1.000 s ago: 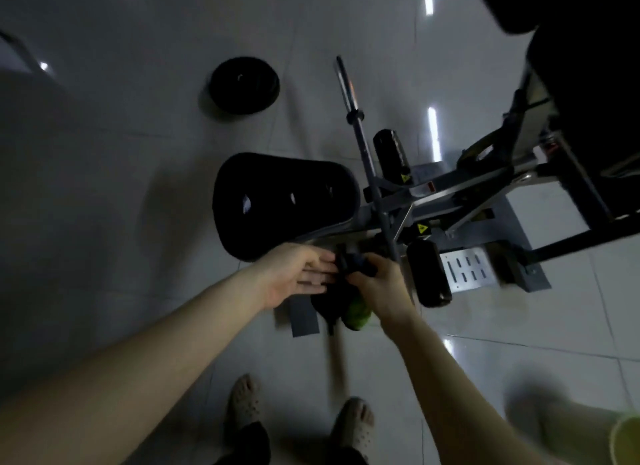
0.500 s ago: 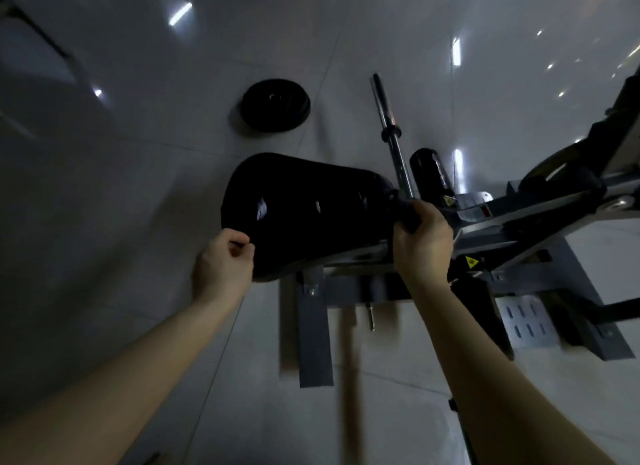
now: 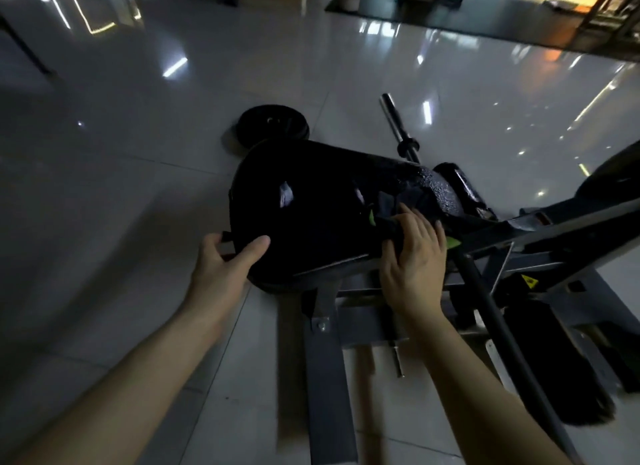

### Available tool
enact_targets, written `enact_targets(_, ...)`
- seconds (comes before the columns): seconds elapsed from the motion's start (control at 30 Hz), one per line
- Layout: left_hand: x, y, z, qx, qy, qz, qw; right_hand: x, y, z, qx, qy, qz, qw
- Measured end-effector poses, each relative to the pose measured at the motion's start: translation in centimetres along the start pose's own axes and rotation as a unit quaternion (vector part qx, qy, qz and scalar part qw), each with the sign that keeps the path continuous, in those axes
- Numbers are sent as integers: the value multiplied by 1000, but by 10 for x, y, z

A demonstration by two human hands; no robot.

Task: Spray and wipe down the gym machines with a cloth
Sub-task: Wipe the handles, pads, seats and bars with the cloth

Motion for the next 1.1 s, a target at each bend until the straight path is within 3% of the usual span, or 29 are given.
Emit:
enact_targets(0.1, 4, 9, 5, -63, 6, 21, 998, -3, 1, 2, 12, 1, -33, 999)
enact_targets(0.23, 6, 13, 3, -68, 54, 30, 996, -11, 1, 13, 5, -12, -51, 999)
enact_targets(0.43, 9, 11, 2, -69, 89, 11, 994, -55, 24, 100, 28, -176, -33, 983)
enact_targets(0.57, 13, 5, -5, -15, 130, -4, 991, -59, 21, 97, 2, -262, -30, 965)
enact_targets(0.67, 8, 1, -15, 37, 186, -13, 982, -50, 4, 63, -31, -242, -72, 967)
enact_targets(0.83, -19, 6, -43, 129, 335, -44, 932, -48, 1, 43, -31, -125, -121, 984)
enact_targets(1.1, -27, 2, -32, 162, 355, 7, 921, -64, 7, 62, 2, -120, -155, 980)
Point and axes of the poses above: each hand's wrist, its own x-axis towards the middle knuckle, its own y-axis out of the palm, z = x × y, the point moved 10 cm from there along x, towards the middle knuckle, and after that the axes turned 5 degrees about -z, right-handed, at the moved point
